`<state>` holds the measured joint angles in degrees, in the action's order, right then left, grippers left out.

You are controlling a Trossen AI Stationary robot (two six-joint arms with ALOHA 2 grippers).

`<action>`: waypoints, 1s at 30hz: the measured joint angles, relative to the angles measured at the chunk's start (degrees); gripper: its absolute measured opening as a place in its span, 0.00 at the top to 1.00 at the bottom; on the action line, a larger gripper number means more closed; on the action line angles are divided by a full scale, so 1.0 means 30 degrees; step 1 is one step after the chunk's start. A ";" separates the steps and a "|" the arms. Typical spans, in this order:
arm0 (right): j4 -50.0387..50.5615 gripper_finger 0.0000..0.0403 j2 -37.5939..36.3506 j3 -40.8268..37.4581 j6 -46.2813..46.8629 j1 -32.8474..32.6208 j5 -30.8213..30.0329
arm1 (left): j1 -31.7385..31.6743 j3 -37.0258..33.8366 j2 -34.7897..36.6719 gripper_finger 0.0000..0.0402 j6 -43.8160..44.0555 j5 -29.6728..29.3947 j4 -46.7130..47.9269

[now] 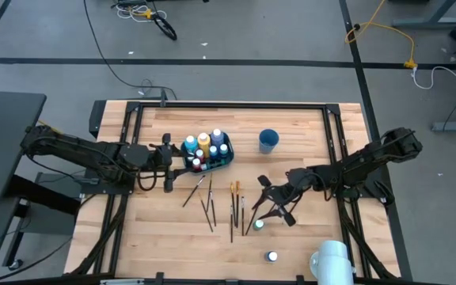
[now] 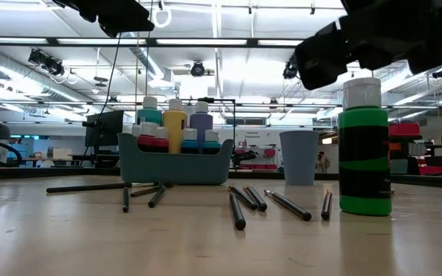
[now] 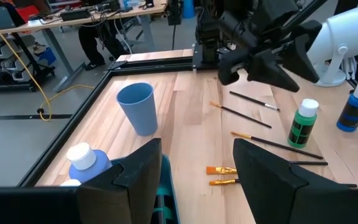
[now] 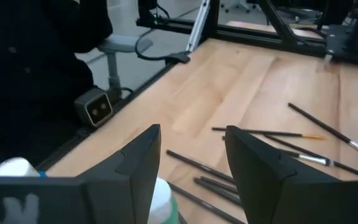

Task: Pick & Place Paint Supplies
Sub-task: Put the green paint bottle into the blue bin

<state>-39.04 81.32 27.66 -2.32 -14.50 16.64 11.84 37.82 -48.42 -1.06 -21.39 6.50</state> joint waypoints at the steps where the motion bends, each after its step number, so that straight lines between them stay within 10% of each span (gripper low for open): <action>1: -0.0097 0.55 0.0000 0.0007 0.0137 -0.0079 0.0073 | 0.0000 0.0000 0.0000 0.48 0.0000 0.0007 0.0000; 30: -0.2107 0.55 0.2805 0.0022 -0.1846 -0.1240 0.1319 | 0.0000 0.0000 0.0000 0.48 0.0219 0.0007 0.0022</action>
<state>-45.36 89.73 27.73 -7.86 -18.22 20.60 11.84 37.82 -48.42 -0.40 -21.37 6.57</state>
